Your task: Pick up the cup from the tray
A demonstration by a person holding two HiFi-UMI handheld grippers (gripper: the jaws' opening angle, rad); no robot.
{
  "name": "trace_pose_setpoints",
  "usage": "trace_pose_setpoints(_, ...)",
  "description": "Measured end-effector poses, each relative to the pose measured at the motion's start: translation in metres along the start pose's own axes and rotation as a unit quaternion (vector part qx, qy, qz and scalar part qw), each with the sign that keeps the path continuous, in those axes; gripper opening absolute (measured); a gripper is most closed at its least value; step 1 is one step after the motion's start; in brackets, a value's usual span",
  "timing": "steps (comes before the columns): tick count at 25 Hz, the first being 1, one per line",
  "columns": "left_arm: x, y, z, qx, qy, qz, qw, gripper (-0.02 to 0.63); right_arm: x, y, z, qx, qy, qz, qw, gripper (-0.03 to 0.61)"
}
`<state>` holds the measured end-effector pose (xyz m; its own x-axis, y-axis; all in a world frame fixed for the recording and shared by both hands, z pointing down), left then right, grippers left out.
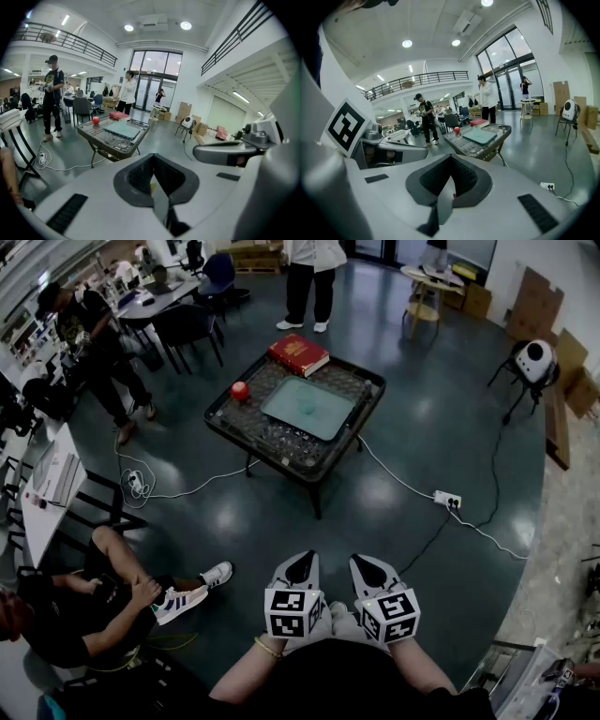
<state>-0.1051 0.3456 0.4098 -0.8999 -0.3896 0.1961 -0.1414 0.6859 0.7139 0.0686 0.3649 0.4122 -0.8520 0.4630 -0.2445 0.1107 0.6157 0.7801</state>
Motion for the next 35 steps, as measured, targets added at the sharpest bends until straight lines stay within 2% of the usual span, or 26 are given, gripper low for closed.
trace_pose_setpoints(19,-0.018,0.007,0.007,-0.015,-0.015,-0.002,0.9998,0.008,-0.001,0.008,0.018,-0.004,-0.009,0.021,1.000,0.002)
trace_pose_setpoints(24,-0.020,0.009,0.005,-0.015,-0.018,-0.001,0.9997,0.008,-0.004,0.012,0.016,-0.003,-0.028,0.008,1.000,0.002)
trace_pose_setpoints(35,-0.014,0.009,-0.003,-0.005,-0.027,0.018,0.9995,0.008,-0.012,0.014,0.012,0.008,-0.032,0.000,0.999,0.002)
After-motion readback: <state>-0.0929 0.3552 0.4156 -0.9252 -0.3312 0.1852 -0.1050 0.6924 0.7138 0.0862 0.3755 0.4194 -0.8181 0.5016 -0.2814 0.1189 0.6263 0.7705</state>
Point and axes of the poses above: the fingertips, and each gripper's own axes: z backward along the fingers, x to its left, y out of its underside, the point moved 10 cm from there along z, backward along the fingers, and after that the axes turned 11 degrees about x, right-handed, at the moved point
